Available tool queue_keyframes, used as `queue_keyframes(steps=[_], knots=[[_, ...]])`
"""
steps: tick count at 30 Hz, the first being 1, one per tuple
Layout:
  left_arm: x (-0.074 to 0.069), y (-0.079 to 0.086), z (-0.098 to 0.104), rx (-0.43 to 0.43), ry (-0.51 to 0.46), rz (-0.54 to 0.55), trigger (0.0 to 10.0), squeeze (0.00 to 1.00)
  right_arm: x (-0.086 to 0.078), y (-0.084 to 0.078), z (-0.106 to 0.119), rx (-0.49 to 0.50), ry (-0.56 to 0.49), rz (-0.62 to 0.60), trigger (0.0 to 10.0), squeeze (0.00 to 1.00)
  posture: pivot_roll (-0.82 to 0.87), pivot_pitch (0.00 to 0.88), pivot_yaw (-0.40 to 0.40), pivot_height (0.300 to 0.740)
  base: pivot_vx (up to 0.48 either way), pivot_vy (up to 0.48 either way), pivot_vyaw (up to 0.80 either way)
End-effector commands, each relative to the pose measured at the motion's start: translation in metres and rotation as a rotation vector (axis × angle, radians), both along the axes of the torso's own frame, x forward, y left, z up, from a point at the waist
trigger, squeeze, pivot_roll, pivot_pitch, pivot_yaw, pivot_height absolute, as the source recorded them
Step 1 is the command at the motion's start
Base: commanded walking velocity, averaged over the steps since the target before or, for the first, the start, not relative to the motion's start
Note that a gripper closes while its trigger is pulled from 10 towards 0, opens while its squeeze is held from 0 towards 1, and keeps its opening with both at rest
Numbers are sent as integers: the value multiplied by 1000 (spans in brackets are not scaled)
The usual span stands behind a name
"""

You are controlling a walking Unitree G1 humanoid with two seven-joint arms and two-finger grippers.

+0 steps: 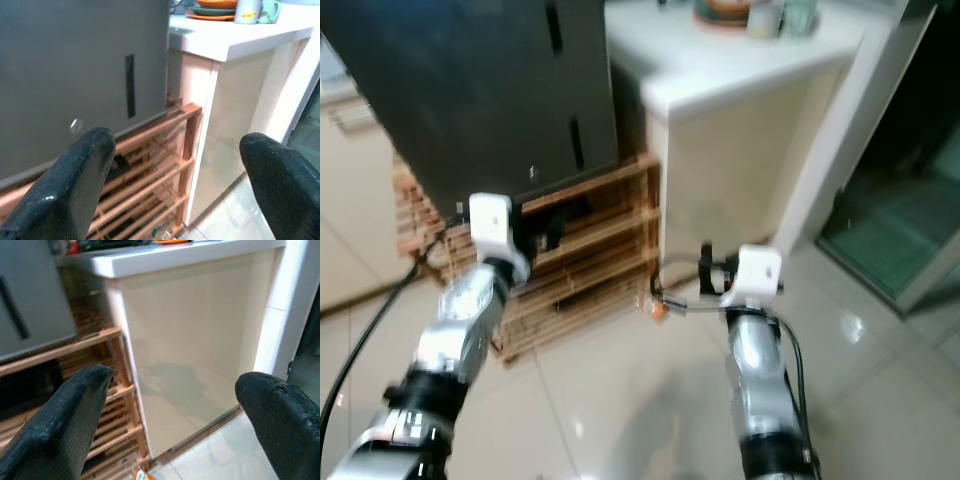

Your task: Restocking fridge

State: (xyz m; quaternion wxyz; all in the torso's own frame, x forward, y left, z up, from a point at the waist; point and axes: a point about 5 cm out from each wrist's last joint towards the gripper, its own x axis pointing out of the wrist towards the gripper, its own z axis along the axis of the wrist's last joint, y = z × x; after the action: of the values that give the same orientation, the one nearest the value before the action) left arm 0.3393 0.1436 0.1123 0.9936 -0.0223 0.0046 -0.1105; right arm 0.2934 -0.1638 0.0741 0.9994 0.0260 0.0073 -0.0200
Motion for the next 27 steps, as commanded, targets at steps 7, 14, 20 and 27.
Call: queue_keyframes(steps=[7, 14, 20, 27], knots=[[3, -13, 4, 11, -19, -50, 10000, 0, 5, -23, -3, -40, 37, -48, 10000, 0, -107, 0, 13, 740, 480, 0, -114], [-3, -28, -3, -29, 3, -130, 10000, 0, 12, -23, 2, -80, 34, -13, 10000, 0, -100, 0, -25, 740, 480, 0, -800], [-19, -54, -14, -66, 42, -283, 10000, 0, 9, -32, 1, -109, 53, 0, 10000, 0, -105, 0, -79, 740, 477, 0, -800], [-26, -60, -19, -90, 48, -306, 10000, 0, 8, -35, -2, -120, 78, 13, 10000, 0, -98, 0, -94, 740, 469, 0, -800]])
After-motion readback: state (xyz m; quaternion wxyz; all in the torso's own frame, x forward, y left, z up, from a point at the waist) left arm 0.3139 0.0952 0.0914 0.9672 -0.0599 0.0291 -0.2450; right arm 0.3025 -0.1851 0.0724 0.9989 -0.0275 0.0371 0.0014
